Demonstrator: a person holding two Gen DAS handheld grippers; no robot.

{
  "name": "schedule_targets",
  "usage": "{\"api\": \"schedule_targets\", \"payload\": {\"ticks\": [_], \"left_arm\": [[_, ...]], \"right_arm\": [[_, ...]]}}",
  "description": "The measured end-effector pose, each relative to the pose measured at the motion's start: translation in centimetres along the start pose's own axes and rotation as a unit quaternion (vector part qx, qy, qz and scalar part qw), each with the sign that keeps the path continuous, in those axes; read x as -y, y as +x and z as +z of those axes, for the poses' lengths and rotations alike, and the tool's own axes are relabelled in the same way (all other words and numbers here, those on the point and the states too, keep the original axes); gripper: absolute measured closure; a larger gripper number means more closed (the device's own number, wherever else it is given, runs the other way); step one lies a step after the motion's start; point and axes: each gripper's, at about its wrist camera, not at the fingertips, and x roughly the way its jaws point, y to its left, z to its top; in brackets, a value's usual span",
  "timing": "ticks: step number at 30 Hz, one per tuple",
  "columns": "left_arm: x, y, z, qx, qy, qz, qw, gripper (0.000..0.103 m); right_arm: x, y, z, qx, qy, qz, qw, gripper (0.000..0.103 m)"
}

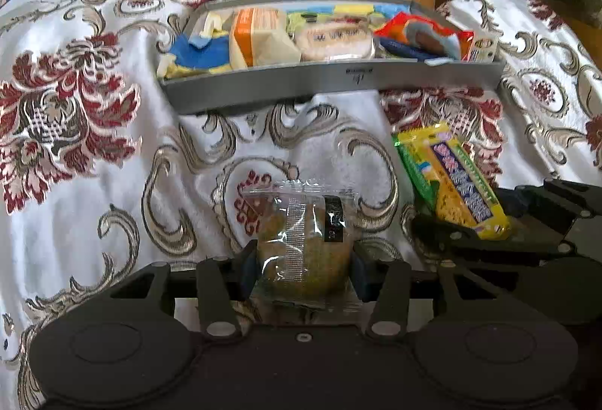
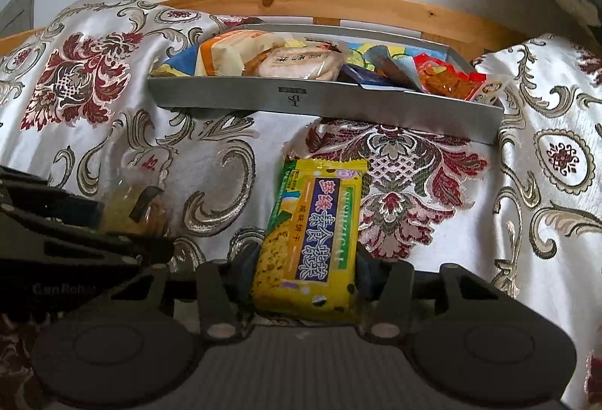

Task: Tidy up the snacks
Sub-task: 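Lift the biscuit and yellow candy bar and carry them toward the tray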

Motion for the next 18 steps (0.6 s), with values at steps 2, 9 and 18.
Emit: {"api": "schedule_targets", "payload": {"ticks": [2,9,18], "left_arm": [[0.1,-0.2,0.1,0.006,0.004,0.000,1.0000,0.053],[0.1,-1.3,0.9,0.025,-0.002,-0.002,0.9997,0.053],[0.4,-2.3,1.0,0.033,-0.002,-0.006,0.9994,0.053]], "right_arm": [[0.1,-0.1,0.1,0.003,0.000,0.003,1.000,0.049],[-0.5,-1.3,0.2,0.023,-0.050,-0.024,0.998,0.052],[-1.4,-1.8,-0.2,0.014,-0.103,-0.046,0.993,0.052]]}}
